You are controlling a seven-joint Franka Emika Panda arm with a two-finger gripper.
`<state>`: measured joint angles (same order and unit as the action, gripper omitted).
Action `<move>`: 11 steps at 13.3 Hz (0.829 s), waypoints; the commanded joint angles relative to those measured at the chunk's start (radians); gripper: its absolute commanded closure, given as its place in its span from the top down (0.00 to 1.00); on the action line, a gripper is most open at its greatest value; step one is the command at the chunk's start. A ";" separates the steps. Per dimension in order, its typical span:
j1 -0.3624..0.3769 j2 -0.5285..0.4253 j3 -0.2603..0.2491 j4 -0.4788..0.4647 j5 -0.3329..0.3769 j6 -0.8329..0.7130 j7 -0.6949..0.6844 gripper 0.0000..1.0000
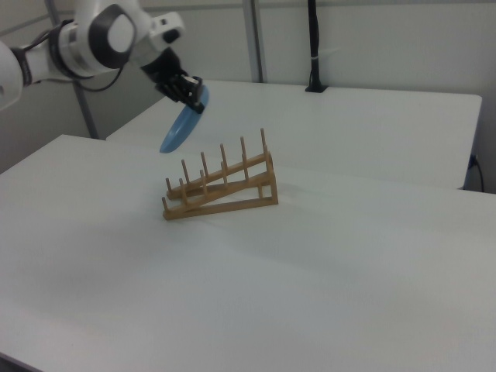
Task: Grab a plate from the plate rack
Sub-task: 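Carry the blue plate up out of the rack and away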
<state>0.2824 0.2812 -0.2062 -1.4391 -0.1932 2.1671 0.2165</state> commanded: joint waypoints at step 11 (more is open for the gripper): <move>-0.212 0.071 -0.167 -0.253 0.486 -0.431 -0.769 0.00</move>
<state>0.0762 0.3144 -0.3679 -1.6793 0.2965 1.7025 -0.5010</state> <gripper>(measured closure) 0.938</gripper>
